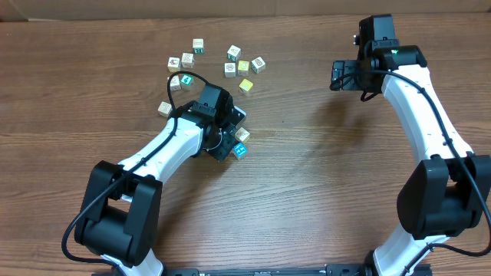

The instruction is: Form a circle

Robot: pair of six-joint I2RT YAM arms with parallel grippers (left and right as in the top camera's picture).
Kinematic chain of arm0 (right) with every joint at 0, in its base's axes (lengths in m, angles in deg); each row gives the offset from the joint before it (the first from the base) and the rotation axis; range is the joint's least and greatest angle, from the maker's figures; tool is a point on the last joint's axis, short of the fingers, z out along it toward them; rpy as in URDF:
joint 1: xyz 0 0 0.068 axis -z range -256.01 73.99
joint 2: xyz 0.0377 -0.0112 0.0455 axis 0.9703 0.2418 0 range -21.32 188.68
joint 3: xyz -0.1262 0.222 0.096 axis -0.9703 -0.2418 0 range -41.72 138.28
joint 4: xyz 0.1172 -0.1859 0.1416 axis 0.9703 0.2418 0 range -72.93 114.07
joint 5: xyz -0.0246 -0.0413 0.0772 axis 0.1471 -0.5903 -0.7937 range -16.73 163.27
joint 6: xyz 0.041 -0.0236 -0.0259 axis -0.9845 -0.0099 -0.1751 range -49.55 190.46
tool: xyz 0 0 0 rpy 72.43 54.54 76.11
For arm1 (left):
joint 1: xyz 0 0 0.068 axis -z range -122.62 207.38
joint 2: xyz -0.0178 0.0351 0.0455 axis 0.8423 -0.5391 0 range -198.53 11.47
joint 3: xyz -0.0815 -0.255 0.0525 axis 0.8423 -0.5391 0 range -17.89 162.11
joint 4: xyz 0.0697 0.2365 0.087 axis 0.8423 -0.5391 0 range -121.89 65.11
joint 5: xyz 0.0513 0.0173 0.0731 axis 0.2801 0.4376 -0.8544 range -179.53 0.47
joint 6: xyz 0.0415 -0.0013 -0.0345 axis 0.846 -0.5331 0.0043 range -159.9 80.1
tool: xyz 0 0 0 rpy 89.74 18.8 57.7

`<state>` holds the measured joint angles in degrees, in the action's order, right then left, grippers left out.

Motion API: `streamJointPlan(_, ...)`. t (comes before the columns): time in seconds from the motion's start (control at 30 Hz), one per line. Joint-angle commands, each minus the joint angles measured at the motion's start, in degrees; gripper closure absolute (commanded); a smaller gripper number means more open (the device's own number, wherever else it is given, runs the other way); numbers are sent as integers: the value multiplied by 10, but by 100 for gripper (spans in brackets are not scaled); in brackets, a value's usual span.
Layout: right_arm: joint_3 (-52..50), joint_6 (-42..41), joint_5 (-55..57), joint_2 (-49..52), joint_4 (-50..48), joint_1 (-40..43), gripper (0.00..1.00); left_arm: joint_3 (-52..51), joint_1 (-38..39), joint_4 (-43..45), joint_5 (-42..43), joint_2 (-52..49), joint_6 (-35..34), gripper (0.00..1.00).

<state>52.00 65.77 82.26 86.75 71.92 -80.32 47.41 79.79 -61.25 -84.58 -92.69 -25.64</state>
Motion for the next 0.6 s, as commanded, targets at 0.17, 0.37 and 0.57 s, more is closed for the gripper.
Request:
streamJointPlan(0.17, 5, -2, 0, -8, -3, -1, 0, 8, 1, -2, 6, -3, 7, 57)
streamJointPlan(0.37, 5, -2, 0, -8, -3, -1, 0, 49, 1, -41, -16, -3, 3, 59)
streamJointPlan(0.57, 5, -2, 0, -8, -3, -1, 0, 110, 1, -90, -56, -3, -30, 67)
